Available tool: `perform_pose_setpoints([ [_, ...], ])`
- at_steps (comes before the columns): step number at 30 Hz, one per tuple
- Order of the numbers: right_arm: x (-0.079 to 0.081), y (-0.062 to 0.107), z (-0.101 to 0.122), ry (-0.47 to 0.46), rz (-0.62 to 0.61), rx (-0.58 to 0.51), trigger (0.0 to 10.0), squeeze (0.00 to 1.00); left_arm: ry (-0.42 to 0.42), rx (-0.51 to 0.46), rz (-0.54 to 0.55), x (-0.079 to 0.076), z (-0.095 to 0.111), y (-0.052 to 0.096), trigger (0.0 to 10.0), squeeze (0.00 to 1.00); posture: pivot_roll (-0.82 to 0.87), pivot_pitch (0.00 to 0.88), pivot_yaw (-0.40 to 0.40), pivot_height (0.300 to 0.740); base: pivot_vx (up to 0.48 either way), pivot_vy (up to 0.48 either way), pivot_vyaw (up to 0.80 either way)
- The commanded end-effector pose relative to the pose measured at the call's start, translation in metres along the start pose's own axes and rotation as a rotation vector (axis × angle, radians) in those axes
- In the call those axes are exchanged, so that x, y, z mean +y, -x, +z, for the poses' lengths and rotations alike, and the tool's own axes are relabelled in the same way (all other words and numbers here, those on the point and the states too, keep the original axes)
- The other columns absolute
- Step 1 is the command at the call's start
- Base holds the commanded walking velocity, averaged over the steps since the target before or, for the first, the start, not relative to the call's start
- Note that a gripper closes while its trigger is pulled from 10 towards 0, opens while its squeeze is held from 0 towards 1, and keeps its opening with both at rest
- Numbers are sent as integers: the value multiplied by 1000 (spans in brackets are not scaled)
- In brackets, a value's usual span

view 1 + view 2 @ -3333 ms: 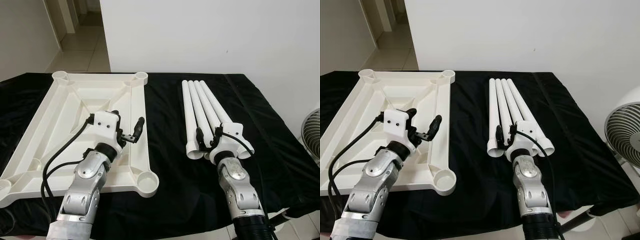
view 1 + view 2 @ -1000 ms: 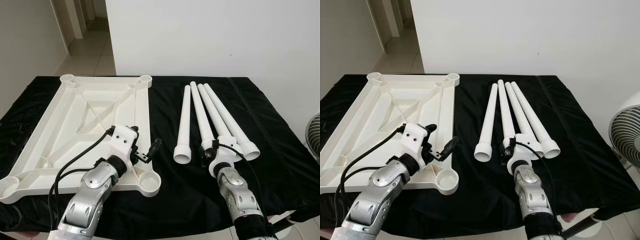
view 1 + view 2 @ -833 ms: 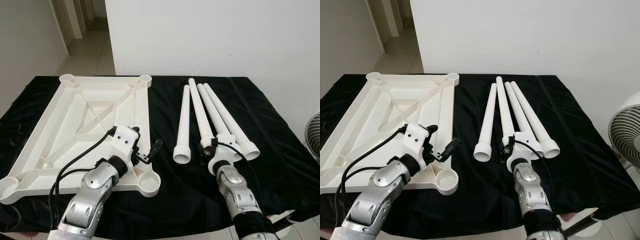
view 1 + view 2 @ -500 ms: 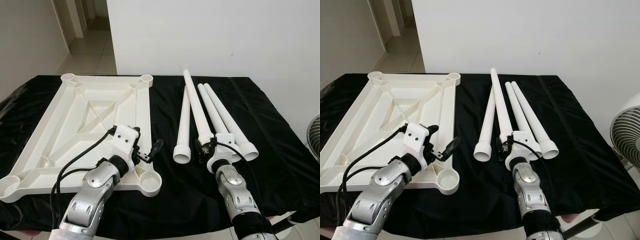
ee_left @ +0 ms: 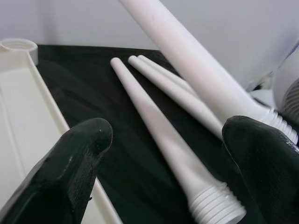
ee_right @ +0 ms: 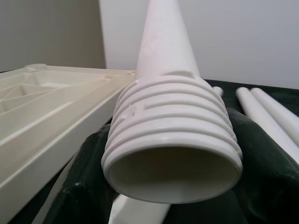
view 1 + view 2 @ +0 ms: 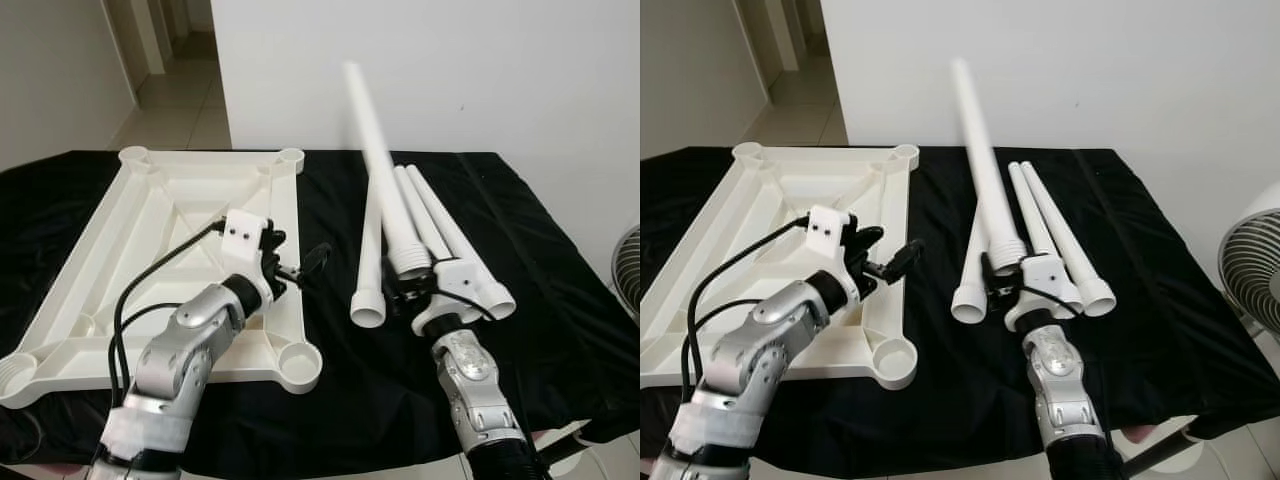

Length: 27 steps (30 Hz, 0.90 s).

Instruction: Building children table

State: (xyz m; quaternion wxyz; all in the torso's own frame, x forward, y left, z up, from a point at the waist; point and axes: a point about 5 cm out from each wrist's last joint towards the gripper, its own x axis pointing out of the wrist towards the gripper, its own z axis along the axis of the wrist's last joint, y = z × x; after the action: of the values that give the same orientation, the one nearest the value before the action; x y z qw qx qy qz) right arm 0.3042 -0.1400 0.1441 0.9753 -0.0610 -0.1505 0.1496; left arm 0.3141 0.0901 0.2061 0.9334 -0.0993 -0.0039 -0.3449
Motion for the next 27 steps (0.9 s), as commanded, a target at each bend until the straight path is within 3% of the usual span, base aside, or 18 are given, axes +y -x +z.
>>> perform_pose_setpoints([
  [1, 2, -3, 8, 30, 44, -46, 10000, 0, 68, 25, -209, -7, 4, -4, 10000, 0, 1, 44, 27, 740, 0, 0, 0],
  [9, 11, -3, 11, 60, 136, -74, 10000, 0, 152, 74, -243, -3, 10, -16, 10000, 0, -7, 43, 31, 740, 0, 0, 0],
  [15, 11, -5, 12, 66, 151, -89, 10000, 0, 202, 108, -268, -14, 6, -25, 10000, 0, -8, 38, 32, 740, 0, 0, 0],
  [23, 16, -6, 15, 75, 176, -106, 10000, 0, 283, 69, -278, -29, 18, -43, 10000, 0, -7, 36, 29, 740, 0, 0, 0],
  [27, 18, -5, 16, 84, 193, -116, 10000, 0, 334, 52, -254, -27, 26, -53, 10000, 0, -8, 37, 30, 740, 0, 0, 0],
])
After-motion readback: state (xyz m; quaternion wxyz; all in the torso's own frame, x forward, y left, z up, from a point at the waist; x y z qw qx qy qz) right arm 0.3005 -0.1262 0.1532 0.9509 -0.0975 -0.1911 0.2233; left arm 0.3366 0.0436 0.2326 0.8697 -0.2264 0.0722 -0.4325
